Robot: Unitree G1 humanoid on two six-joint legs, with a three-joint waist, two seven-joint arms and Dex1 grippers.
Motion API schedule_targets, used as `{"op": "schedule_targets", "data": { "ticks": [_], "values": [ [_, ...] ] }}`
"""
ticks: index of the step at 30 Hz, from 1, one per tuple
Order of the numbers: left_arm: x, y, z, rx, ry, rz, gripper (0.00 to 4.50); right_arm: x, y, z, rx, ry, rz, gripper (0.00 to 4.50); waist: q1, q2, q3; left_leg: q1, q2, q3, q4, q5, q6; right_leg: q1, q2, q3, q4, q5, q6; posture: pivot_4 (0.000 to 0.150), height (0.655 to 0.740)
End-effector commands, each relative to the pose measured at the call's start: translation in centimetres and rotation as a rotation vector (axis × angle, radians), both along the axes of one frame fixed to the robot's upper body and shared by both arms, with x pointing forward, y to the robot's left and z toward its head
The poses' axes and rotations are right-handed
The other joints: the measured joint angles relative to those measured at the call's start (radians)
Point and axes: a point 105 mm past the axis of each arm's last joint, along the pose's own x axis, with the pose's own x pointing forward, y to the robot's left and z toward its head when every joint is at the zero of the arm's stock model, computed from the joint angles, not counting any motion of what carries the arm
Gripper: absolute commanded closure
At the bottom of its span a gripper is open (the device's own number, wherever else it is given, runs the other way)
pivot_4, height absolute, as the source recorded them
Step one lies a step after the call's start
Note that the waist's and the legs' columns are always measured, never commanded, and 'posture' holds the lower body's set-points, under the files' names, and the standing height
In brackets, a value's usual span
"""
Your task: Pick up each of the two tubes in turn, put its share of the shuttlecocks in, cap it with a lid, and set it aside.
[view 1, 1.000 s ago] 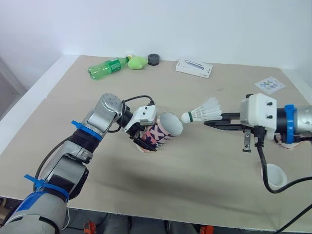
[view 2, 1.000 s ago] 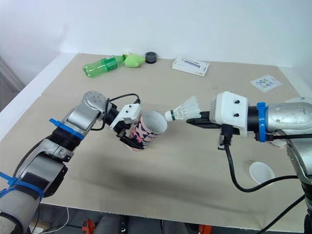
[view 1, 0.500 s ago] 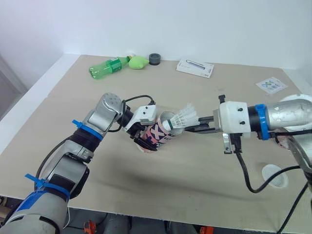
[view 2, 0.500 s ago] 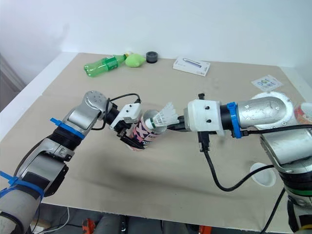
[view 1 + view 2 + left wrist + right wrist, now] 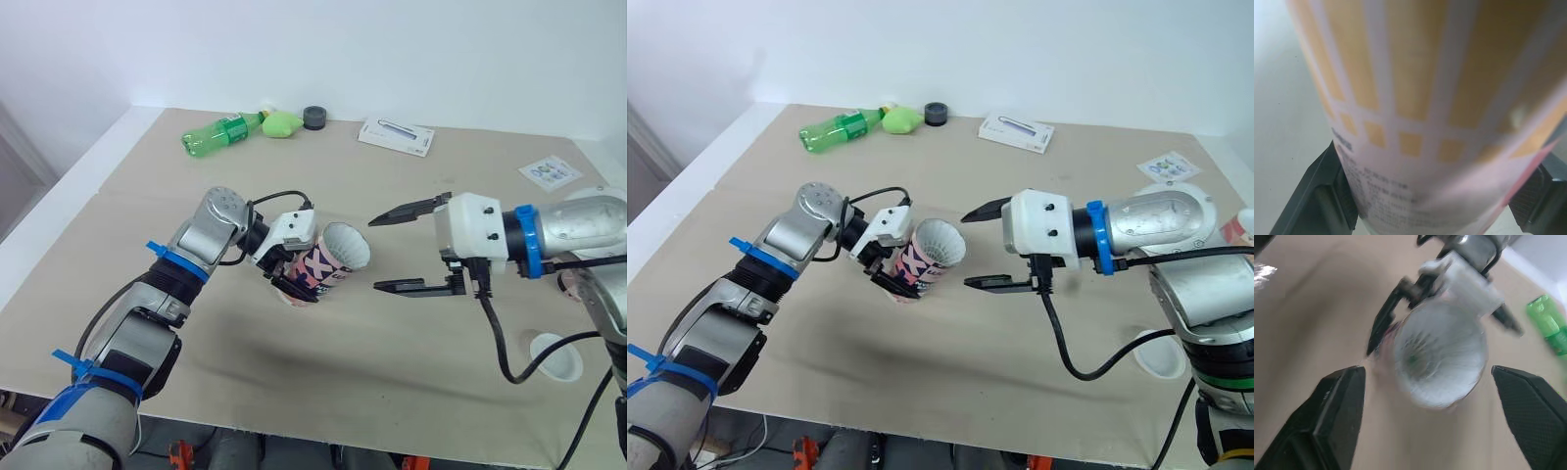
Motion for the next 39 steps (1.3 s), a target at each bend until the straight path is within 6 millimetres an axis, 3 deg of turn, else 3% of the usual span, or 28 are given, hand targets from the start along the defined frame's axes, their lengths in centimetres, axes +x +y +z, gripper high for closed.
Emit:
{"op": "schedule_targets", "data": {
  "ticks": [1, 5, 6, 8, 12, 14, 15, 16, 17, 21, 29, 39],
  "values": [
    [-0.4, -0.7, 1.0, -0.072, -0.003, -0.014, 1.14, -0.3, -2.5, 2.0, 0.105, -0.001, -0.089, 0.05, 0.001, 0.000, 0.000, 0.000, 0.000, 0.000, 0.000, 0.000, 0.000, -0.001, 0.000, 0.000, 0.000, 0.000, 0.000, 0.150, 0.7294],
    [-0.8, -0.9, 1.4, -0.109, 0.002, -0.040, 1.14, -0.2, -4.2, 1.4, 0.166, 0.058, -0.170, 0.05, 0.001, 0.000, 0.000, -0.001, 0.000, -0.001, -0.001, 0.000, 0.000, -0.001, 0.000, -0.001, 0.000, 0.000, -0.002, 0.150, 0.7294],
    [-1.0, -0.9, 1.5, -0.114, 0.006, -0.045, 1.14, -0.1, -4.5, 1.2, 0.181, 0.070, -0.190, 0.27, 0.001, 0.000, 0.000, -0.002, 0.000, -0.001, -0.001, 0.000, 0.000, -0.002, 0.000, -0.001, 0.000, 0.001, -0.003, 0.150, 0.7294],
    [-1.1, -0.8, 1.4, -0.103, 0.014, -0.053, 1.14, 0.2, -5.0, 0.8, 0.186, 0.093, -0.226, 0.84, 0.001, 0.000, 0.000, -0.003, 0.000, -0.001, -0.001, 0.000, 0.000, -0.003, 0.001, -0.001, 0.000, 0.003, -0.006, 0.150, 0.7294],
    [-1.2, -0.2, 0.2, -0.020, 0.023, -0.059, 1.14, -0.1, -4.9, 0.8, 0.178, 0.100, -0.201, 2.66, -0.005, 0.000, 0.000, -0.003, 0.001, -0.001, -0.001, 0.000, 0.000, -0.004, 0.001, -0.001, 0.000, 0.002, -0.006, 0.150, 0.7294],
    [-0.9, 0.0, -0.3, 0.019, 0.010, -0.052, 1.14, -0.2, -4.5, 1.1, 0.178, 0.103, -0.173, 3.45, -0.008, 0.000, 0.000, -0.003, 0.001, -0.001, -0.001, 0.000, 0.000, -0.004, 0.001, -0.001, 0.001, 0.002, -0.006, 0.150, 0.7294],
    [-0.8, 0.0, -0.3, 0.029, 0.008, -0.049, 1.14, -0.2, -4.2, 1.1, 0.170, 0.104, -0.158, 3.63, -0.010, 0.000, 0.000, -0.003, 0.001, -0.001, -0.001, 0.000, 0.000, -0.004, 0.001, -0.001, 0.001, 0.002, -0.006, 0.150, 0.7294],
    [-0.7, 0.0, -0.4, 0.037, 0.007, -0.052, 1.14, -0.3, -3.9, 1.2, 0.161, 0.105, -0.138, 4.23, -0.010, 0.000, 0.000, -0.003, 0.001, -0.001, -0.001, 0.000, 0.000, -0.004, 0.001, -0.001, 0.001, 0.002, -0.006, 0.150, 0.7294],
    [-0.7, 0.0, -0.4, 0.046, 0.003, -0.056, 1.14, -0.5, -3.5, 1.4, 0.157, 0.107, -0.110, 4.36, -0.012, 0.000, 0.000, -0.003, 0.001, -0.001, -0.001, 0.000, 0.000, -0.004, 0.001, 0.000, 0.001, 0.002, -0.006, 0.150, 0.7294],
    [-0.3, 0.1, -0.2, 0.067, -0.012, -0.061, 1.14, -0.5, -1.1, 2.3, 0.123, 0.087, -0.033, 4.44, -0.020, 0.000, 0.000, -0.003, 0.001, -0.001, -0.001, 0.000, 0.000, -0.004, 0.002, -0.001, 0.001, 0.000, -0.001, 0.150, 0.7294],
    [-0.2, -0.3, -0.1, 0.065, -0.009, -0.074, 1.14, 0.3, 2.5, 1.9, -0.031, 0.072, 0.111, 4.44, -0.021, 0.001, 0.001, -0.003, 0.002, 0.000, 0.000, 0.001, 0.001, -0.006, 0.002, 0.001, 0.001, 0.001, -0.001, 0.150, 0.7294],
    [-0.1, -0.5, 0.0, 0.057, -0.011, -0.073, 1.14, 2.7, 5.0, -1.8, -0.299, 0.043, 0.223, 4.44, -0.019, 0.001, 0.001, -0.005, 0.002, 0.000, 0.000, 0.001, 0.001, -0.007, 0.002, 0.000, 0.002, 0.001, -0.001, 0.150, 0.7294]
  ]
}}
